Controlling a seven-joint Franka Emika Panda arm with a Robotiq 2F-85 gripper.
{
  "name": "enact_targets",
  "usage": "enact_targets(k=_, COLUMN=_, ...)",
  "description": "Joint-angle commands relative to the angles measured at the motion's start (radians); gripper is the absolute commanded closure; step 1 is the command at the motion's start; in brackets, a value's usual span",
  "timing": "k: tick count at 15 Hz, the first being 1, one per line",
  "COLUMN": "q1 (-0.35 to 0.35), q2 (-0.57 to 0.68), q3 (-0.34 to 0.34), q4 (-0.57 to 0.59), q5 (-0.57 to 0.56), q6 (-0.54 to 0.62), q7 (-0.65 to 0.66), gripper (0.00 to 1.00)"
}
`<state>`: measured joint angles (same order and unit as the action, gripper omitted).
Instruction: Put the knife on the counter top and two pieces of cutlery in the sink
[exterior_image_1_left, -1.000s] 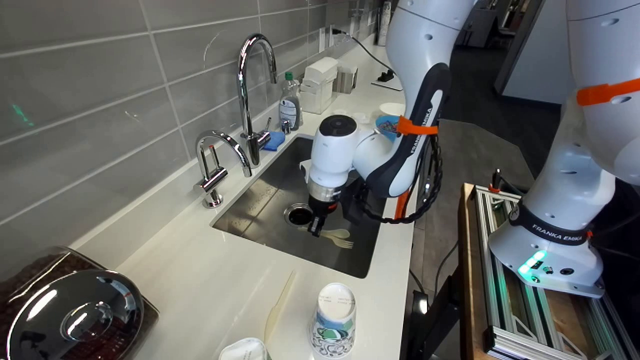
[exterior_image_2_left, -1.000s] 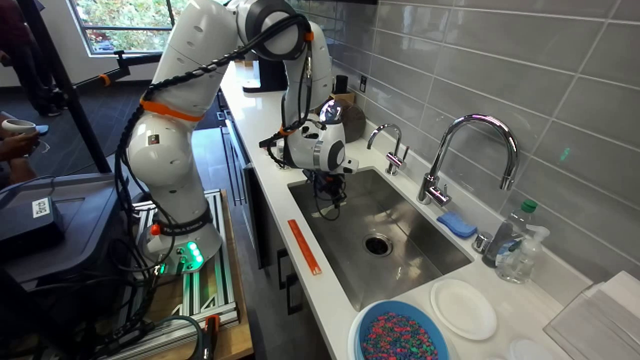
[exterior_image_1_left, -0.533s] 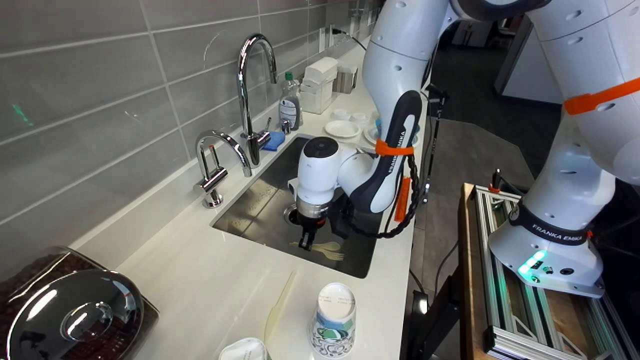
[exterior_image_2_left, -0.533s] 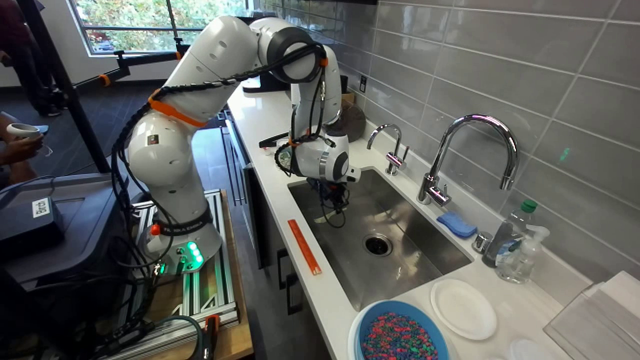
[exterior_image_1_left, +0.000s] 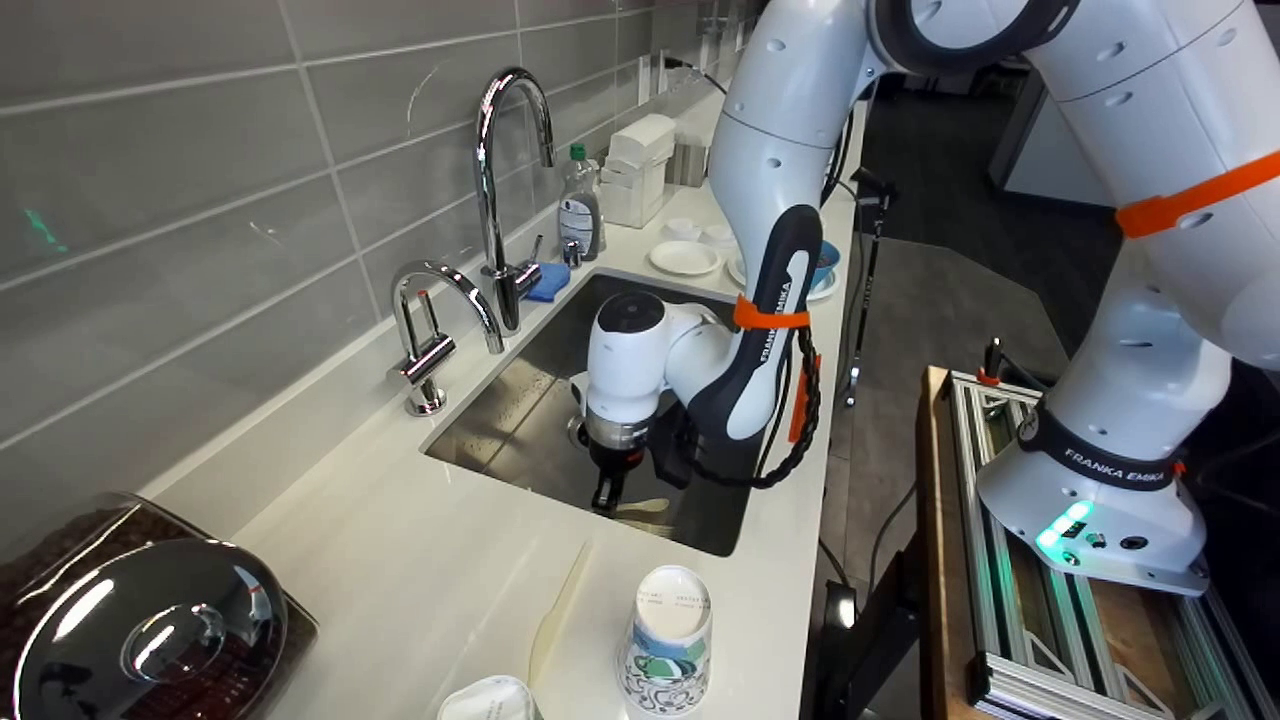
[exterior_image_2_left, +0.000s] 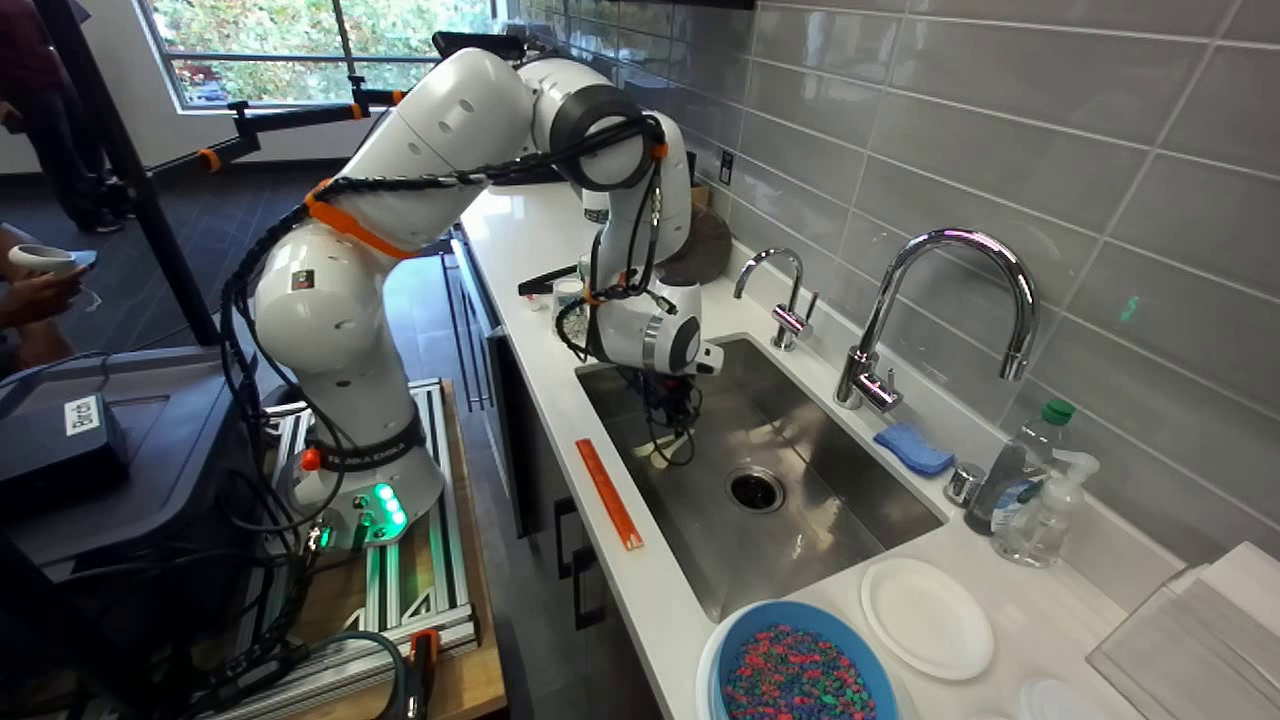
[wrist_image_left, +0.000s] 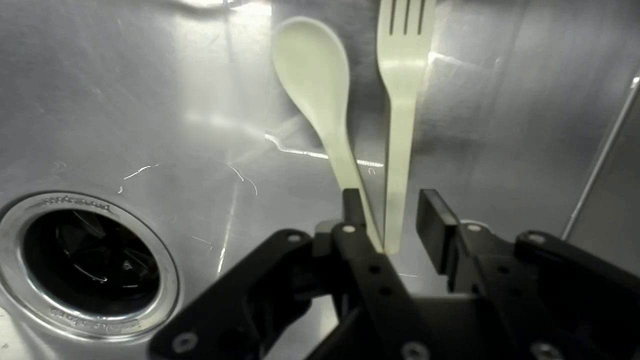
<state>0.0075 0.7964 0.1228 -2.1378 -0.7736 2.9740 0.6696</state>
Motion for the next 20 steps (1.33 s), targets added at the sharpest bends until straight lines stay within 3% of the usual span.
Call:
enact_targets(k=1, q1=-0.025, q2=0.023, q3=0.023, q4=0.023, q5=0.010, q6=-0.009, q7=-0.029, gripper=0.33)
enact_targets(k=6, q1=-0.028, q2=0.003, q3=0.024, q4=0.014, q5=0.009, q6=-0.013, q7=-0.029, gripper=0.00)
enact_targets(k=10, q1=-0.019, q2=-0.103, q3=0.017, q4=-0.052, q5=0.001, q6=-0.029, q7=-0.012, gripper=0.00)
enact_targets(k=15, q1=0.016, q2=-0.364, q3=0.017, q4=-0.230, q5=0.003, q6=-0.090, q7=0.038, gripper=0.00)
enact_targets(k=20, q1=0.026, q2=-0.637, q3=0.079, q4=-0.418, q5=0.040, q6=-0.177, q7=0.104, gripper=0.00)
